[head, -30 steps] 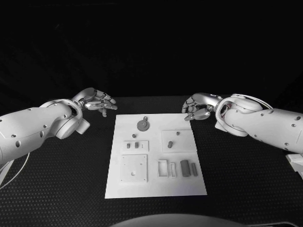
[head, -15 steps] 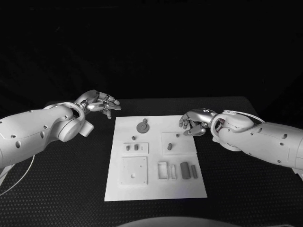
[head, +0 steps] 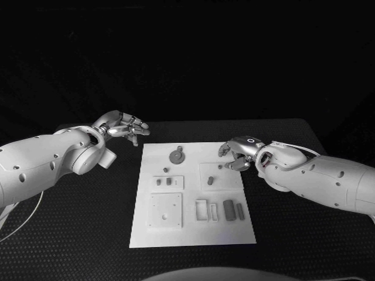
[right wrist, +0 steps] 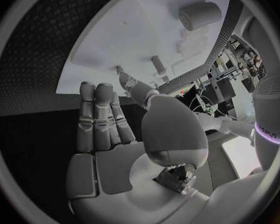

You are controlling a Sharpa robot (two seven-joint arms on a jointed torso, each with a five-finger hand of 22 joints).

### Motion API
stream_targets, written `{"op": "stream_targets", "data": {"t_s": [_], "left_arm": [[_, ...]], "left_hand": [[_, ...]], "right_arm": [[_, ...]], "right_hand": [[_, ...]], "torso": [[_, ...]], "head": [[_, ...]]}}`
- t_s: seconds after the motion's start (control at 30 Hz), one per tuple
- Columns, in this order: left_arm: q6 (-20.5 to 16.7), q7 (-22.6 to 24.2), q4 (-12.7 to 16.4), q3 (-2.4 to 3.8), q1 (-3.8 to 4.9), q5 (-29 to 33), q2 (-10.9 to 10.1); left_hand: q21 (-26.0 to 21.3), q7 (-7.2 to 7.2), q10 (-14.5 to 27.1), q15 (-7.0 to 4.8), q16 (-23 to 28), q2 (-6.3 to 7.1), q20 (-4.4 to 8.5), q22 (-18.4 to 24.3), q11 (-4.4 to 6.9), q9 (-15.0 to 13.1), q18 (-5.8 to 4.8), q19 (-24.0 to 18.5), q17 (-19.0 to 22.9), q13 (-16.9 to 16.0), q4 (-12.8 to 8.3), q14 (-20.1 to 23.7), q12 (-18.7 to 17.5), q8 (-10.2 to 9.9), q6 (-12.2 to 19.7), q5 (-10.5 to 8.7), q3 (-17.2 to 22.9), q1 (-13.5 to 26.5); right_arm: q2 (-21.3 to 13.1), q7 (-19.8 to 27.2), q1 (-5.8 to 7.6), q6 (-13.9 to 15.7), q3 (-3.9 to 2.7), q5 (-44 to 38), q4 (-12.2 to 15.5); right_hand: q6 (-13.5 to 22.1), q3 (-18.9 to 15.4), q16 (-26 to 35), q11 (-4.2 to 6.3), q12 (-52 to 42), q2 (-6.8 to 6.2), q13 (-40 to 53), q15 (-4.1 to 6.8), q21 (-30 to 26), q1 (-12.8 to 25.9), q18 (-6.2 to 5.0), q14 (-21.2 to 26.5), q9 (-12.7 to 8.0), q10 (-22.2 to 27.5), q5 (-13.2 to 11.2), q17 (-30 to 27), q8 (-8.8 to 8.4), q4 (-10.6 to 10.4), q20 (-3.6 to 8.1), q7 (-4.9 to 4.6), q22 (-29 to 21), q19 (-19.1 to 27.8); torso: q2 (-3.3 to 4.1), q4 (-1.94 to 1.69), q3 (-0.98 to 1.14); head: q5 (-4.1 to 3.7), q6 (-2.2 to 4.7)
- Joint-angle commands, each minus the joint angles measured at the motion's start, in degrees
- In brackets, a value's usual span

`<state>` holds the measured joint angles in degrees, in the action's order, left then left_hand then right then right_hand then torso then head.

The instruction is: Assemble the parts on the task board

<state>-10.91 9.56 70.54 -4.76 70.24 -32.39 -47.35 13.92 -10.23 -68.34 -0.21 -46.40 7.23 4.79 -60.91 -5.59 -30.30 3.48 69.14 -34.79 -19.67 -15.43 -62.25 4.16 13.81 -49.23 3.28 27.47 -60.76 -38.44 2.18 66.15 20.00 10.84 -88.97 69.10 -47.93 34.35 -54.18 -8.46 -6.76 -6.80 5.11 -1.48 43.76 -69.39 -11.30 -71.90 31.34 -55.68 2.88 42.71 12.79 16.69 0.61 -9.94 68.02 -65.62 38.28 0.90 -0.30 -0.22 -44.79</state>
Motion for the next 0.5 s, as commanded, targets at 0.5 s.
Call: {"op": "stream_targets", "data": {"t_s": [0.5], "left_arm": [[0.9, 0.9, 0.08, 0.03, 0.02, 0.48, 0.34]], "left_hand": [[-0.47, -0.44, 0.94, 0.08, 0.6, -0.47, 0.23, 0.27, -0.44, 0.06, 2.07, 0.75, -0.39, -0.02, -0.02, -0.52, -0.36, 0.51, 0.2, -0.1, -0.62, 0.12]], "right_arm": [[2.25, -0.62, -1.63, 2.06, 0.0, -1.2, -1.99]], "right_hand": [[-3.2, 0.96, -1.12, 1.54, -1.72, 1.02, 0.38, 1.17, 0.8, 1.03, -3.7, -1.5, 0.13, -5.83, -0.12, -0.54, 1.77, 0.02, 0.19, 0.25, 0.59, -2.23]], "torso": [[0.01, 0.01, -0.01]], "head": [[0.39, -0.46]]}}
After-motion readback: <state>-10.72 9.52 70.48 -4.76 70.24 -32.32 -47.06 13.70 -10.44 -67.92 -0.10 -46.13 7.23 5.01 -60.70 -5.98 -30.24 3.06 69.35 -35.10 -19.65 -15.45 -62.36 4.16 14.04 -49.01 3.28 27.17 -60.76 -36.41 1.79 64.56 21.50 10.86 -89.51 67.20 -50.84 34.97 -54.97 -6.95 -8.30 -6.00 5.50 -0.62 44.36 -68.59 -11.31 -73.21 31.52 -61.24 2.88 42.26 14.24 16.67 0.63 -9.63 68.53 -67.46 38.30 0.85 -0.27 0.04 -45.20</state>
